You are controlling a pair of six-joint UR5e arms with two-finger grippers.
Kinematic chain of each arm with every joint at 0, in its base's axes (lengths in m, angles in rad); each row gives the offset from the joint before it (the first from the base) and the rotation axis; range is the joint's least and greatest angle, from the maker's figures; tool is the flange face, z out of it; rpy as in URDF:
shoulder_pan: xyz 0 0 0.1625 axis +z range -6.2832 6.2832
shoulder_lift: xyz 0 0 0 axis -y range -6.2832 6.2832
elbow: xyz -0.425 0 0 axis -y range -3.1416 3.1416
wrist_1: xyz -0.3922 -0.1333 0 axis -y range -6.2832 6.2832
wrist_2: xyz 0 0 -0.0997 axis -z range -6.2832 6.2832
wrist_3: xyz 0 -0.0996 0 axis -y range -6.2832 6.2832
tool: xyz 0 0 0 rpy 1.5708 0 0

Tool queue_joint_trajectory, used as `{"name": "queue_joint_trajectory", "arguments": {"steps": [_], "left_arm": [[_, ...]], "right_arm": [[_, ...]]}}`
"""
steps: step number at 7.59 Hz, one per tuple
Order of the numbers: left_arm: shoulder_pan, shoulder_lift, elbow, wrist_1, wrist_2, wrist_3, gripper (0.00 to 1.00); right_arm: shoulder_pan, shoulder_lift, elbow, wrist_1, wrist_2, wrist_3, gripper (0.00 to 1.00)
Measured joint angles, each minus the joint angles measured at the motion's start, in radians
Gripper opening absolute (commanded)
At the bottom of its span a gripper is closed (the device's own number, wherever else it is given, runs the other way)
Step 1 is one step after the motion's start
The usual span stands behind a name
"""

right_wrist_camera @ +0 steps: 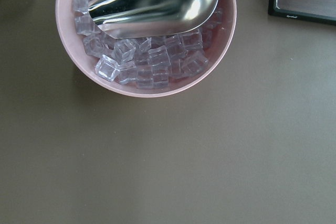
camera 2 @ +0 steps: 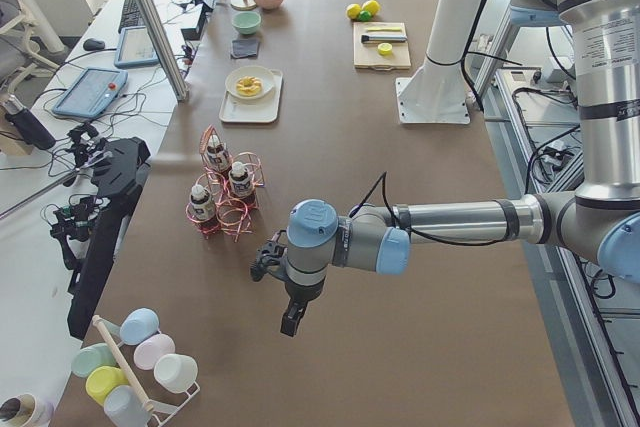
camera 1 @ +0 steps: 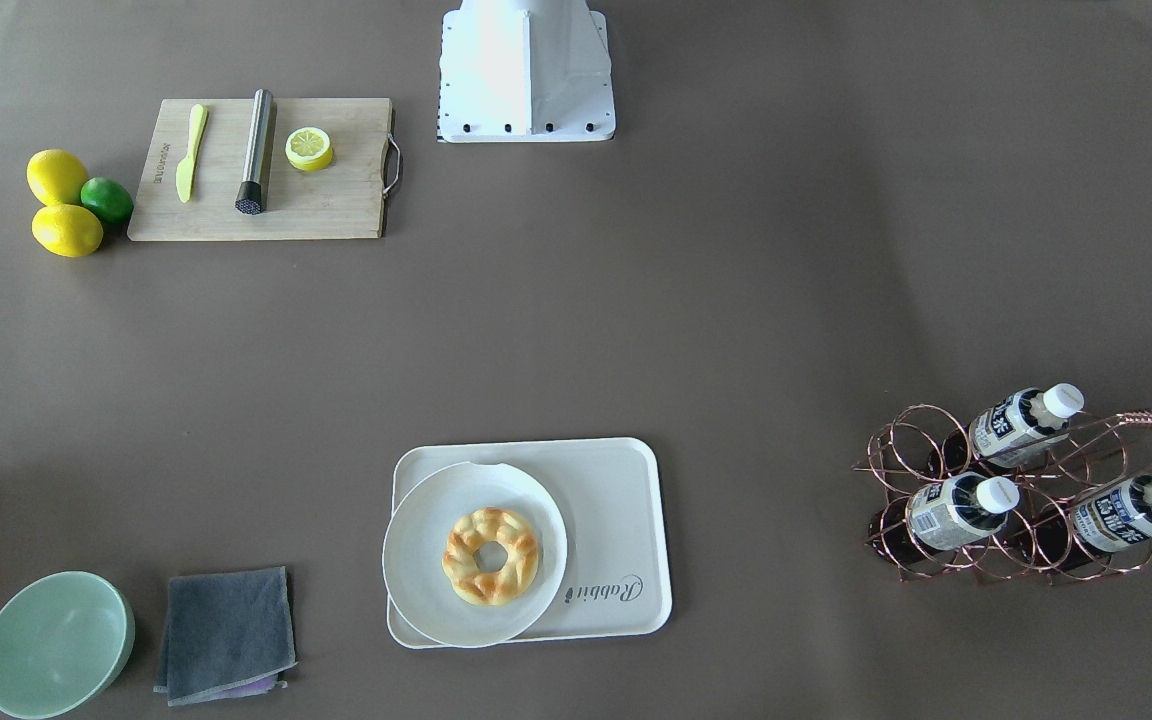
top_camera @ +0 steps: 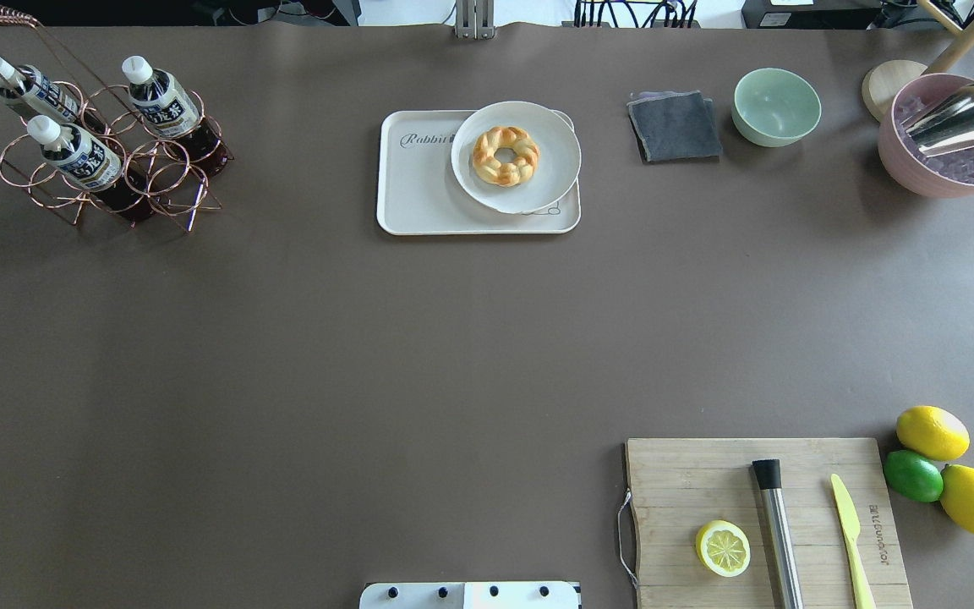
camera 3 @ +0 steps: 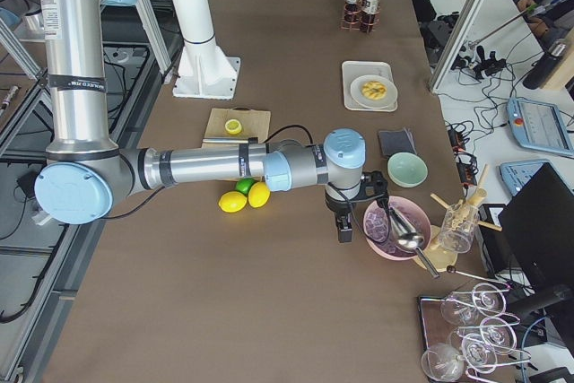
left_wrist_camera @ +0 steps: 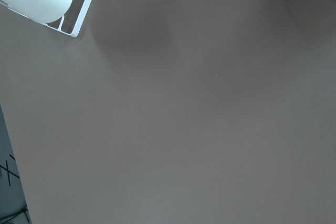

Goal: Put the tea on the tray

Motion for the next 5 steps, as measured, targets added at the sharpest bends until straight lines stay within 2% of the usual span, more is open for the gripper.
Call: {"name": "queue_joint_trajectory", "arguments": {"steps": [5], "left_arm": [[0.000, -0.002, 0.003, 0.000, 0.000, -0.004, 0.98]], "right_arm": [[-0.001, 0.000, 0.007, -0.002, 0.007, 0.000, 1.00]]}}
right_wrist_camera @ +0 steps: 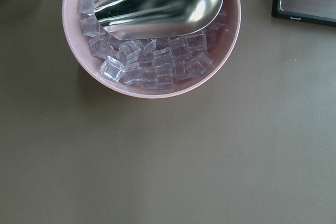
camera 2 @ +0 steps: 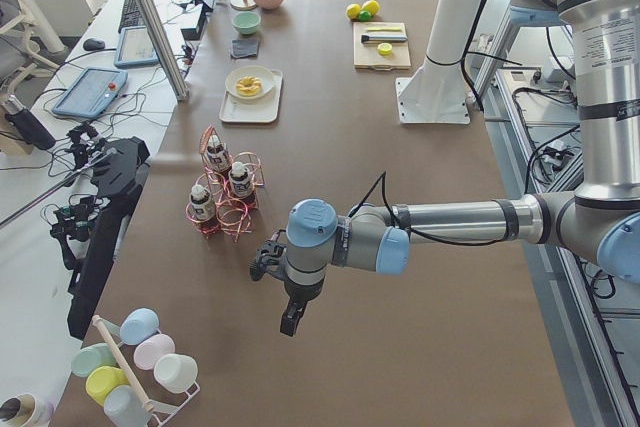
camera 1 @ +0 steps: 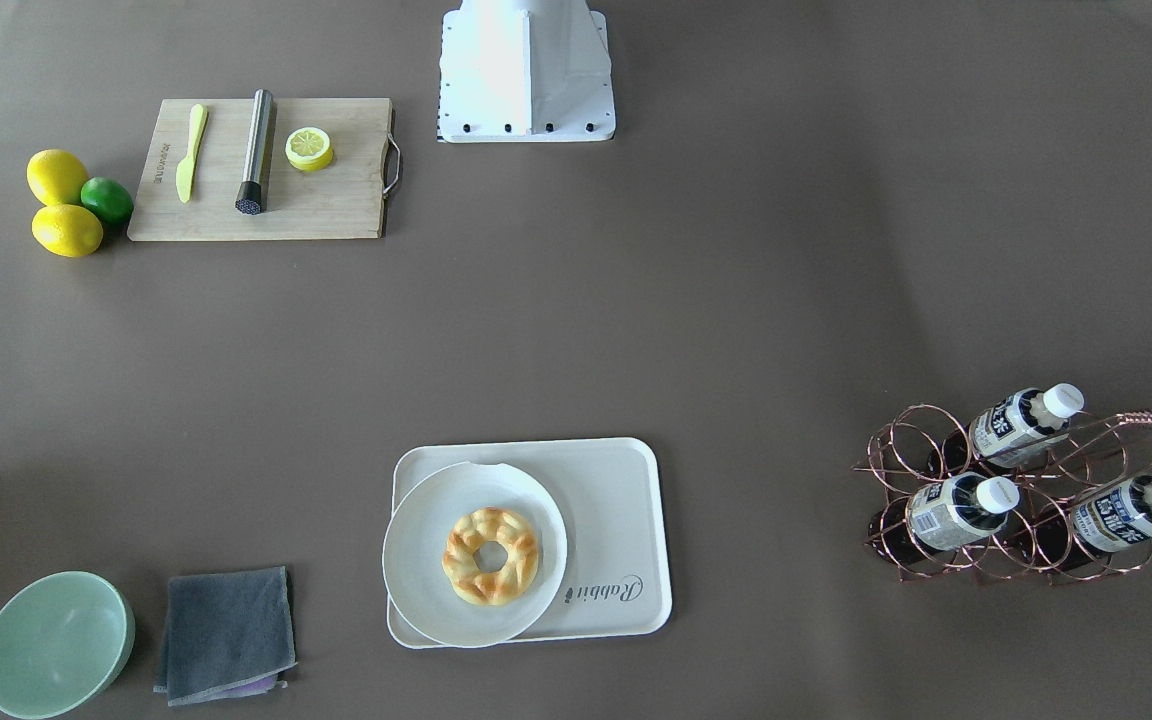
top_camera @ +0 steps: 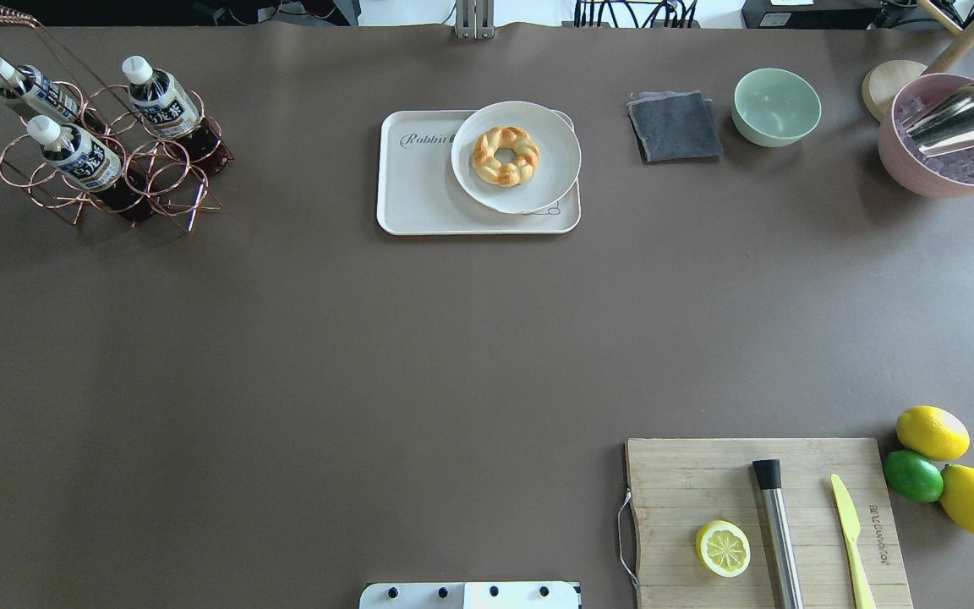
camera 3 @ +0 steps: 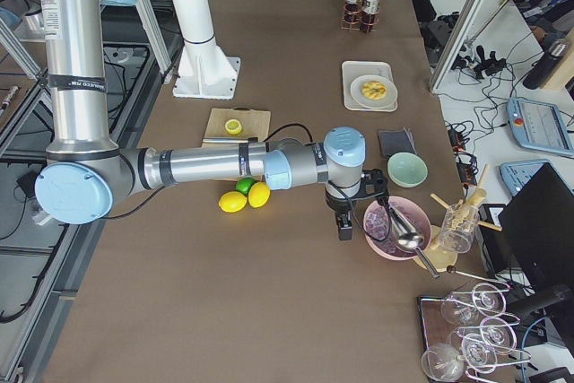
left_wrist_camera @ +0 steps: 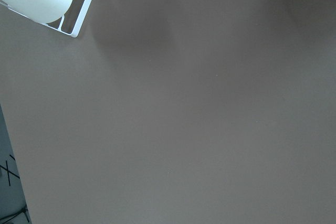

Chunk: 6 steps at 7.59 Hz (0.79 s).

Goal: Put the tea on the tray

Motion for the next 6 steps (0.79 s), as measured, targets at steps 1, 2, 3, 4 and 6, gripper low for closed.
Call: {"name": "queue_joint_trajectory", "arguments": {"steps": [1, 2, 3, 4, 6], "left_arm": [[0.000, 0.004, -0.005, -0.001, -0.002, -0.003, 0.98], [-0.001, 0.006, -0.012, -0.002, -0.006, -0.005, 0.97], [-0.001, 0.007, -0.019, -0.002, -0.008, -0.008, 0.96], [-0.001, 0.007, -0.034, -0.002, -0.010, -0.023, 0.90], [0.034, -0.001, -0.097, -0.003, -0.050, -0.176, 0.98]], "right_arm": [[0.000, 0.000, 0.000, -0.001, 0.001, 0.000, 1.00], [0.000, -0.003, 0.000, 0.000, 0.002, -0.001, 1.00], [-0.001, -0.009, 0.002, 0.001, 0.013, -0.001, 1.00], [-0.002, -0.015, 0.003, 0.006, 0.040, 0.000, 1.00], [-0.008, -0.026, 0.022, 0.014, 0.081, -0.001, 1.00]]}}
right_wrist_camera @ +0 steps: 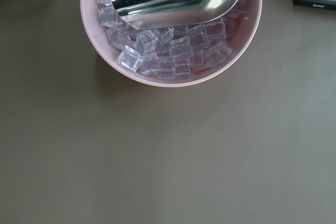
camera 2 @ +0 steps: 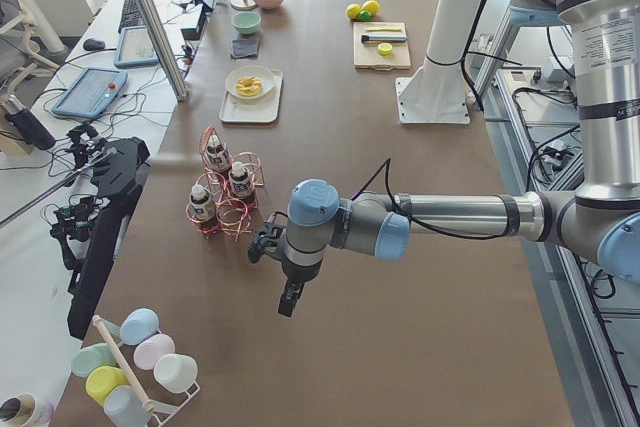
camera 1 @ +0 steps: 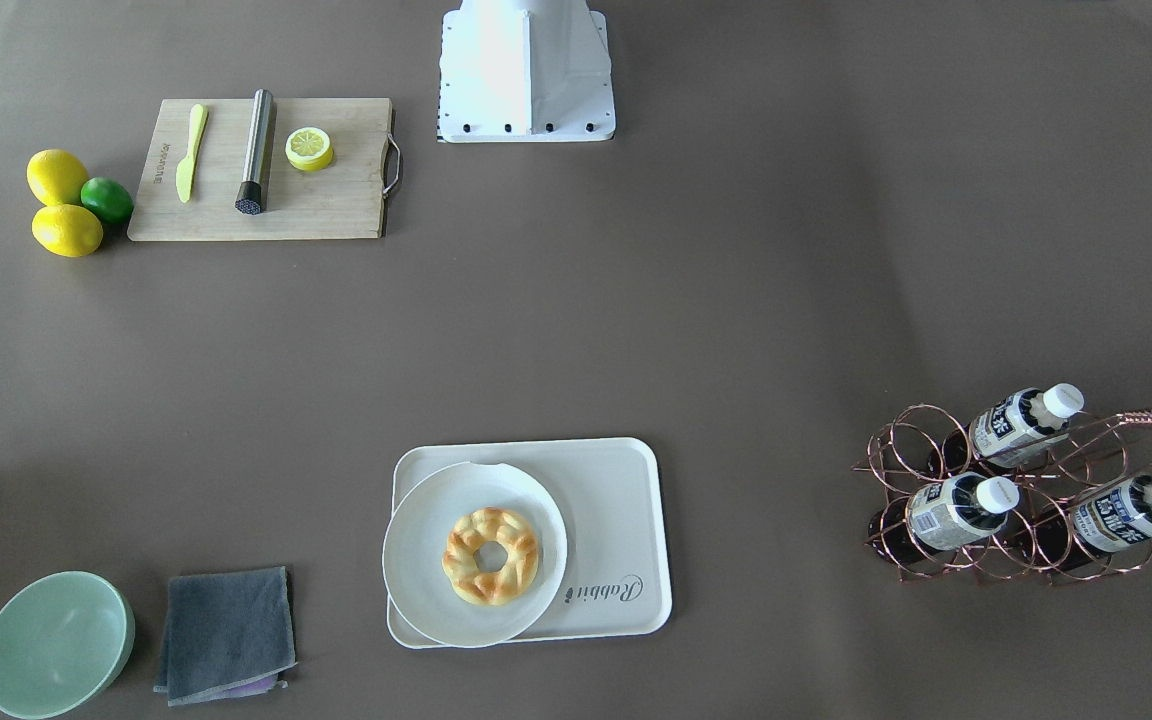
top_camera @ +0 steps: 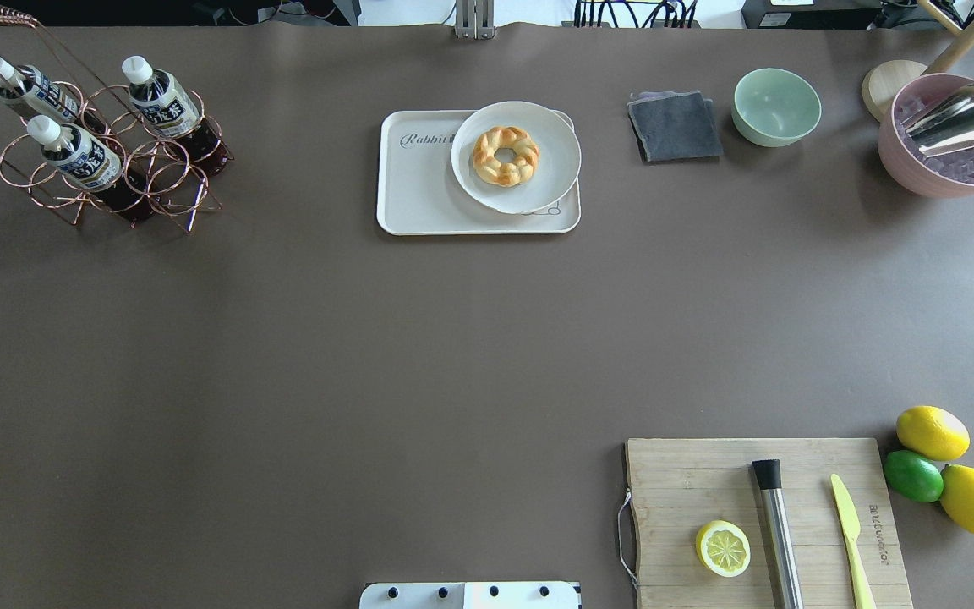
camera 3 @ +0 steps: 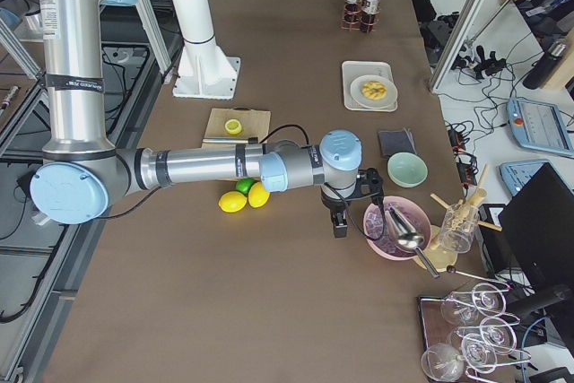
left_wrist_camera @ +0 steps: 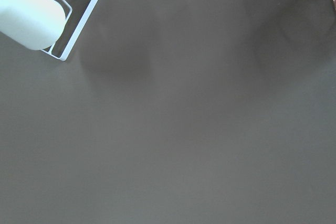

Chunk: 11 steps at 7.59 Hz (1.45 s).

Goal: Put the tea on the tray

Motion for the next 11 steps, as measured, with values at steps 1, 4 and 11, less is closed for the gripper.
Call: {"name": "queue_joint_trajectory", "arguments": {"steps": [1, 4, 11], "left_arm": [[0.029, -0.021, -0.017, -0.025, -0.043, -0.084, 0.98], [0.155, -0.119, -0.033, -0.250, -0.074, -0.412, 0.98], [0.402, -0.279, -0.072, -0.375, 0.347, -0.727, 0.97]], "right_arm": [[-0.018, -0.002, 0.012, 0.005, 0.013, 0.000, 1.00], [-0.073, -0.028, 0.028, 0.091, 0.079, 0.001, 1.00], [-0.099, -0.032, 0.025, 0.118, 0.084, 0.055, 0.99]]}}
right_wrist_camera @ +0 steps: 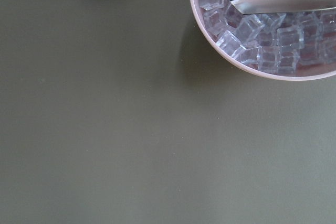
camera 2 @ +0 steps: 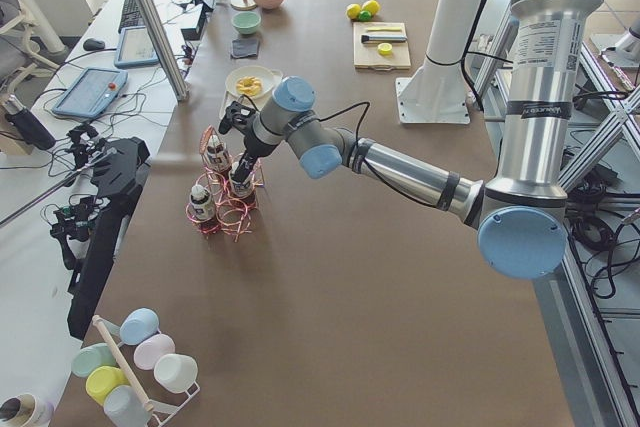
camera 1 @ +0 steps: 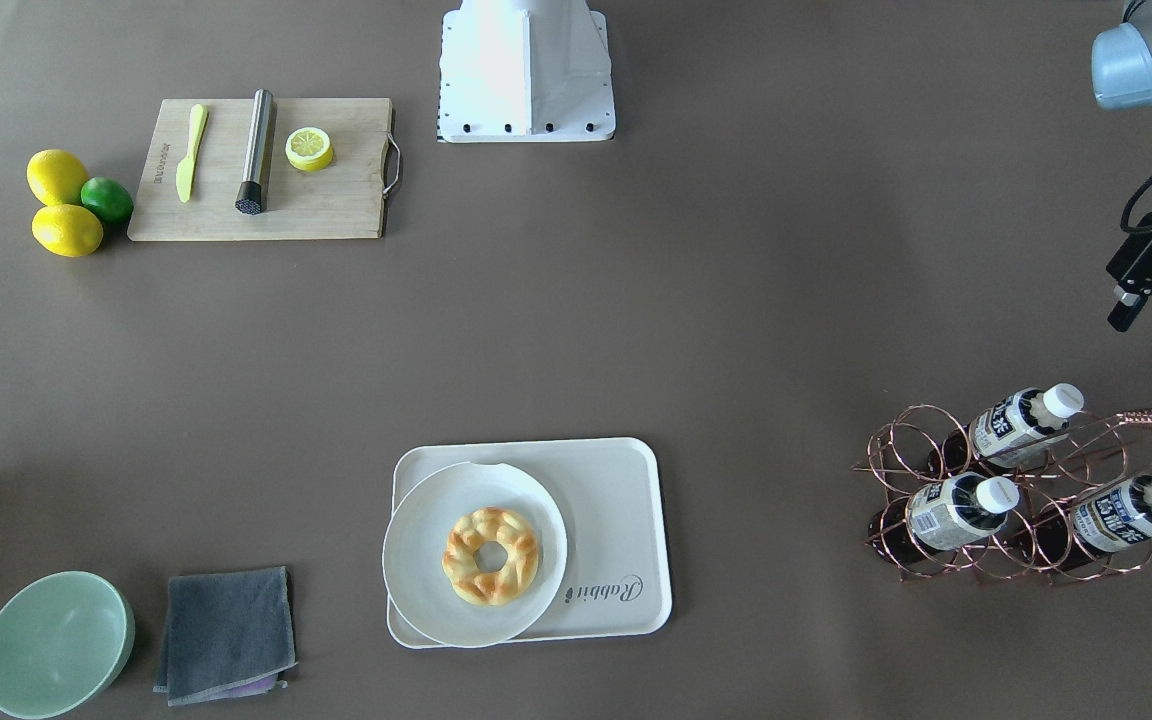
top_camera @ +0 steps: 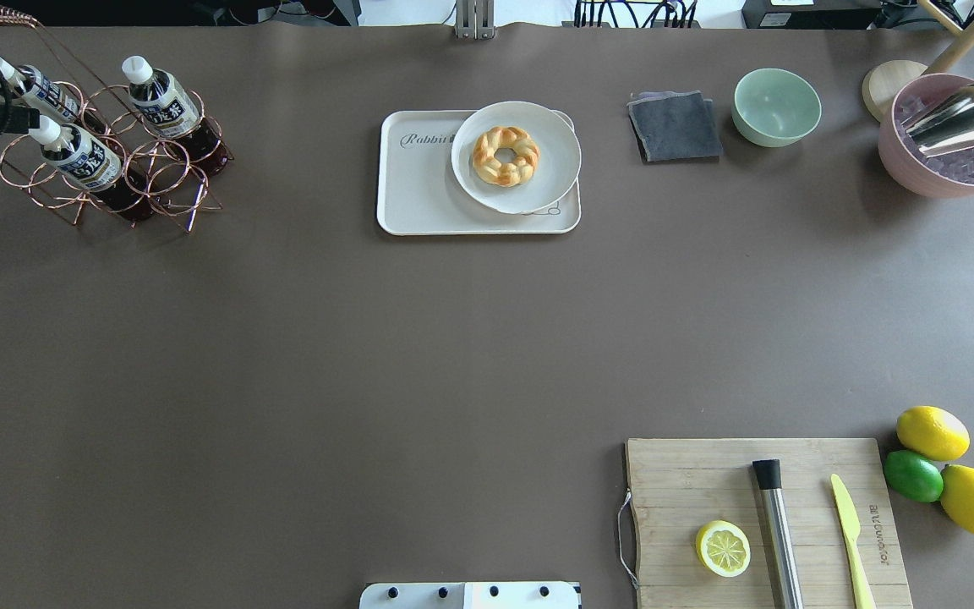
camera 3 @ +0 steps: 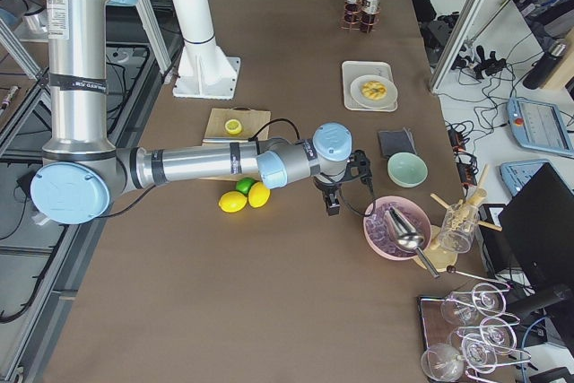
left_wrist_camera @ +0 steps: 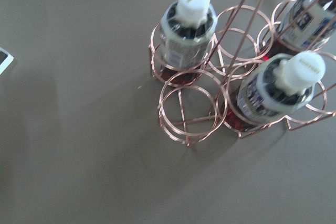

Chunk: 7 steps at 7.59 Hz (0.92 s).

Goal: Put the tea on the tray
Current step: 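Reach the left gripper into the copper rack and grasp a dark tea bottle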

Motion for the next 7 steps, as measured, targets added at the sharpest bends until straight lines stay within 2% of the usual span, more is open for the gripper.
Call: {"name": "queue_joint_trajectory", "arguments": {"steps": [3, 4, 5, 7], "left_arm": [[0.038, -0.061, 0.072, -0.005, 0.045, 0.004, 0.88], [0.040, -0.071, 0.095, -0.008, 0.045, 0.007, 0.81], [0.042, -0.074, 0.105, -0.009, 0.041, 0.004, 0.67], [0.059, -0.070, 0.108, -0.010, 0.037, -0.005, 0.52]], "right_arm": [[-0.002, 0.000, 0.003, 0.001, 0.000, 0.001, 0.99], [-0.002, 0.000, 0.003, 0.001, 0.000, 0.002, 0.99], [-0.002, 0.001, 0.004, 0.001, 0.000, 0.003, 0.99], [-0.002, 0.001, 0.005, 0.002, -0.001, 0.004, 0.99]]}}
